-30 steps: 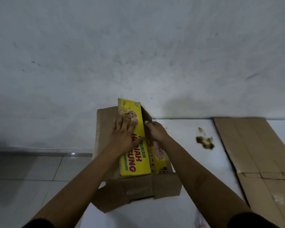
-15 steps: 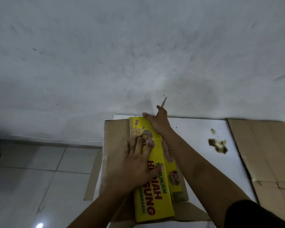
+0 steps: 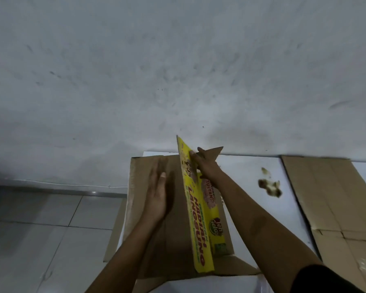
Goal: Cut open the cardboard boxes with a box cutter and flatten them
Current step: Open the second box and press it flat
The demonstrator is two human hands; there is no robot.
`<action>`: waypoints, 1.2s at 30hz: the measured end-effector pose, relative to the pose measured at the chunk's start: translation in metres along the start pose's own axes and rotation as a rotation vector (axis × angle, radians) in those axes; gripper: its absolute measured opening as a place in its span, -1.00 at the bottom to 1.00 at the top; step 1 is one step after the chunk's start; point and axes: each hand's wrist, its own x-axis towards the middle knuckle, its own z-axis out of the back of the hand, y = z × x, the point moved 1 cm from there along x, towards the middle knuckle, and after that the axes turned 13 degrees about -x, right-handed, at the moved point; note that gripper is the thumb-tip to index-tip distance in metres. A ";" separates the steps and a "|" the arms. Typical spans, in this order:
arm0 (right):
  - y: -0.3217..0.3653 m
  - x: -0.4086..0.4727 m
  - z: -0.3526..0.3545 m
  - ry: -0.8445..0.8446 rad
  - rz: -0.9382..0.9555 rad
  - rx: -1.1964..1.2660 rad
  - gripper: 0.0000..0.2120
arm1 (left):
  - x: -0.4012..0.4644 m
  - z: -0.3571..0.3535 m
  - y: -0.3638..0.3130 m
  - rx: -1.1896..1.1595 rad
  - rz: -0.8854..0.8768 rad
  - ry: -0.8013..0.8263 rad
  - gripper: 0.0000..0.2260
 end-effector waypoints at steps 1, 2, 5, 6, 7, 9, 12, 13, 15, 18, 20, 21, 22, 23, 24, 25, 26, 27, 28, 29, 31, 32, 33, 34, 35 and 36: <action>0.002 -0.006 0.006 0.027 -0.008 0.024 -0.30 | -0.001 -0.001 0.003 0.185 0.010 0.091 -0.59; 0.005 -0.014 0.012 0.041 -0.005 0.058 -0.35 | -0.003 -0.003 0.008 0.391 0.013 0.183 -0.58; 0.014 -0.032 0.029 0.071 0.003 0.183 -0.41 | -0.002 -0.007 0.023 0.855 -0.035 0.368 -0.43; 0.016 -0.037 0.035 0.089 -0.002 0.201 -0.43 | 0.000 -0.007 0.027 0.924 -0.072 0.378 -0.39; 0.017 -0.041 0.040 0.095 0.002 0.194 -0.43 | 0.002 -0.008 0.029 0.964 -0.099 0.363 -0.37; 0.016 -0.046 0.047 0.056 0.005 0.147 -0.26 | 0.004 -0.010 0.034 1.028 -0.116 0.317 -0.36; 0.005 -0.051 0.060 -0.096 0.017 0.019 -0.31 | 0.008 -0.014 0.037 1.071 -0.152 0.298 -0.37; -0.001 -0.052 0.064 -0.167 0.041 -0.086 -0.34 | 0.013 -0.013 0.037 1.080 -0.165 0.292 -0.36; -0.011 -0.055 0.072 -0.311 0.065 -0.324 -0.40 | 0.027 -0.012 0.034 1.112 -0.180 0.297 -0.35; -0.027 -0.058 0.067 -0.318 0.086 -0.660 -0.42 | 0.046 -0.015 0.030 1.187 -0.163 0.270 -0.35; -0.035 -0.063 0.052 -0.201 0.113 -0.864 -0.43 | 0.051 -0.023 0.030 1.204 -0.145 0.221 -0.39; -0.040 -0.066 0.042 -0.126 0.143 -0.928 -0.42 | 0.053 -0.028 0.029 1.206 -0.144 0.209 -0.43; -0.045 -0.069 0.029 -0.051 0.168 -0.965 -0.40 | 0.054 -0.031 0.029 1.207 -0.151 0.218 -0.47; -0.052 -0.071 0.017 -0.002 0.172 -0.984 -0.35 | 0.056 -0.033 0.030 1.204 -0.161 0.248 -0.51; -0.059 -0.073 0.005 0.007 0.165 -0.986 -0.31 | 0.058 -0.032 0.031 1.192 -0.164 0.295 -0.52; -0.065 -0.073 -0.003 -0.015 0.158 -0.976 -0.28 | 0.060 -0.029 0.032 1.178 -0.154 0.347 -0.50; -0.069 -0.073 -0.010 -0.048 0.151 -0.967 -0.27 | 0.063 -0.024 0.034 1.173 -0.135 0.401 -0.45; -0.072 -0.071 -0.013 -0.073 0.141 -0.961 -0.27 | 0.065 -0.018 0.034 1.185 -0.118 0.453 -0.38; -0.071 -0.069 -0.015 -0.091 0.136 -0.963 -0.26 | 0.067 -0.011 0.035 1.215 -0.106 0.498 -0.31; -0.068 -0.066 -0.015 -0.101 0.132 -0.969 -0.26 | 0.068 -0.005 0.035 1.250 -0.102 0.529 -0.25; -0.057 -0.063 -0.014 -0.073 0.134 -1.023 -0.33 | 0.071 0.002 0.036 1.281 -0.096 0.526 -0.23; -0.050 -0.064 -0.015 -0.037 0.146 -1.064 -0.39 | 0.073 0.003 0.037 1.274 -0.083 0.494 -0.26; -0.044 -0.067 -0.017 -0.007 0.170 -1.089 -0.45 | 0.076 0.003 0.038 1.260 -0.061 0.451 -0.31; -0.040 -0.072 -0.020 0.010 0.211 -1.088 -0.49 | 0.080 0.001 0.038 1.245 -0.034 0.409 -0.36; -0.038 -0.076 -0.024 0.023 0.257 -1.070 -0.53 | 0.086 0.000 0.039 1.232 -0.003 0.379 -0.40; -0.040 -0.080 -0.030 0.030 0.289 -1.051 -0.54 | 0.091 -0.001 0.040 1.228 0.031 0.372 -0.43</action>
